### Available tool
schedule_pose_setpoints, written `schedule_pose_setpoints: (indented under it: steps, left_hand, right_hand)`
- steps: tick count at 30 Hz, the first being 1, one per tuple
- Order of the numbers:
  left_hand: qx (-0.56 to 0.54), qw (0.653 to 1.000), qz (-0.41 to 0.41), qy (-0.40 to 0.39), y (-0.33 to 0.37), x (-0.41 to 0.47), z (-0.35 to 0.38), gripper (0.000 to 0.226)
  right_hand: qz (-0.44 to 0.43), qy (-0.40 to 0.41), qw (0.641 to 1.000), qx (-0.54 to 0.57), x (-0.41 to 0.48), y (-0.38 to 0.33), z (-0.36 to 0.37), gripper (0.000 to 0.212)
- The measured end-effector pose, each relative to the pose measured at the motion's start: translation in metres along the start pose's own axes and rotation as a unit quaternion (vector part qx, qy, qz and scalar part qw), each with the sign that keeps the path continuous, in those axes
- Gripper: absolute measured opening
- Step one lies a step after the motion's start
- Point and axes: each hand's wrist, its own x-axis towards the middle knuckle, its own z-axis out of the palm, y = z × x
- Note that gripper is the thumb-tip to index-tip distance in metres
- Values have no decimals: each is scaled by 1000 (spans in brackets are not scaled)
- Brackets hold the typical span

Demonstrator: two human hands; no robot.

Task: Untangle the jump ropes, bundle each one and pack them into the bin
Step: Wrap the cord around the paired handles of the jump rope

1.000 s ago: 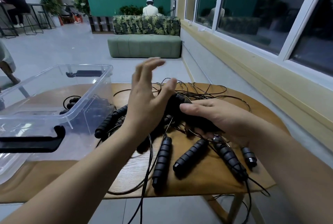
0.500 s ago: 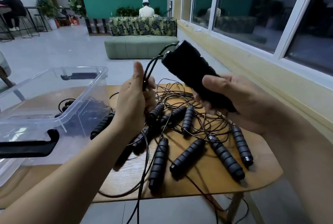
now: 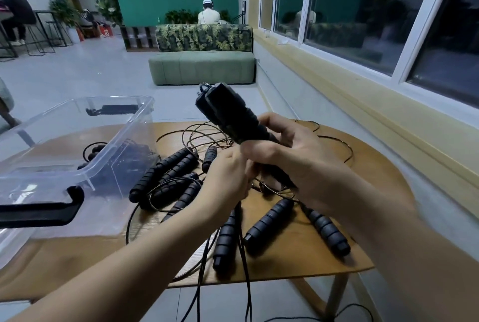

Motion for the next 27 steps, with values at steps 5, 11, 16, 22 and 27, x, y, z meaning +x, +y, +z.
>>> schedule_pose_setpoints:
  steps: [5, 11, 16, 22, 27]
  left_hand:
    - [63, 998, 0, -23, -17, -10, 8, 22]
    - [8, 999, 36, -17, 13, -22, 0, 59]
    - [130, 982, 123, -54, 23, -37, -8, 44]
    - [194, 963, 160, -98, 45, -43, -33, 25]
    - [184, 956, 208, -97, 57, -36, -61, 30]
  right_hand:
    - [11, -5, 999, -34, -3, 3, 7, 41]
    - [-38, 36, 998, -21, -4, -16, -10, 54]
    - [-48, 140, 988, -45, -4, -21, -51, 51]
    - [83, 78, 969, -221, -12, -13, -73, 51]
    - [168, -121, 907, -367, -10, -8, -51, 51]
